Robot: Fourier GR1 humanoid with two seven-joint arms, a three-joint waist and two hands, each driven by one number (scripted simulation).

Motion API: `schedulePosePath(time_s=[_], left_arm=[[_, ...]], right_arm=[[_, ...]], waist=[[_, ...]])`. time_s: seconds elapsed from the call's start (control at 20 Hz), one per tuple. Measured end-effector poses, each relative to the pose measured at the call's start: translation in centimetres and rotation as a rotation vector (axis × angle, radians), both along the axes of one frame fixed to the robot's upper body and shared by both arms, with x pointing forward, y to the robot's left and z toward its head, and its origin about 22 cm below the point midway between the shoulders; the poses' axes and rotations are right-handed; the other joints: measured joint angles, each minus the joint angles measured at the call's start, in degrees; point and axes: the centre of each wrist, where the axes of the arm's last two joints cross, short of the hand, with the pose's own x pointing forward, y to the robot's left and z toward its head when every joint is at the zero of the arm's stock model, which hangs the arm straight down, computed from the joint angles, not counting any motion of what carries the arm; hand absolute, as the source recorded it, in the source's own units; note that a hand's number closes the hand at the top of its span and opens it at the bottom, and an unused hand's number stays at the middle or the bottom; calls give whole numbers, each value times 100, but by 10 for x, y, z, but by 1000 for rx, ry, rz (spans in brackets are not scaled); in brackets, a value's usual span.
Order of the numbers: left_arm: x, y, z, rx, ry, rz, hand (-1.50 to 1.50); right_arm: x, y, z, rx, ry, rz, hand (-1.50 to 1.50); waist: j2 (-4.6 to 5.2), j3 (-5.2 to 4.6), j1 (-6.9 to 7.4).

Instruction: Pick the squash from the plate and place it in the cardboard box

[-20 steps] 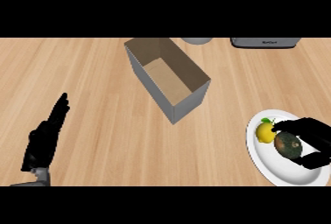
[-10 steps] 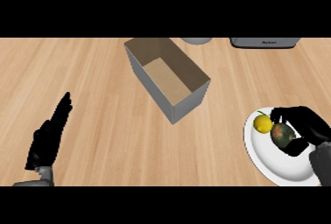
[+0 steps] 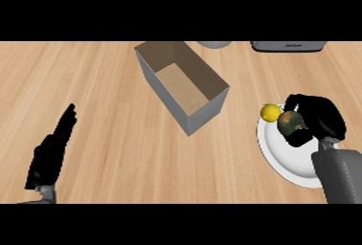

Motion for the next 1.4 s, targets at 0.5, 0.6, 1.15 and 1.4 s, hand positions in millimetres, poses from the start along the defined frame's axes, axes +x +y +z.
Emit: schedulePosePath(time_s=[0.5, 0.6, 1.15, 1.4], left_arm=[[-2, 2, -1, -4, 2, 4, 0], [-3, 0, 1, -7, 4, -2, 0], [8, -2, 9, -3, 0, -14, 0], [7, -4, 3, -2, -6, -21, 0]], right_arm=[[2, 48, 76, 382, -247, 211, 150], [3, 63, 96, 434, -274, 255, 150], [37, 140, 151, 517, -286, 333, 150], [63, 178, 156, 510, -247, 313, 150]], waist=[[-6, 10, -9], [-4, 10, 6], [25, 10, 64], [37, 10, 111]])
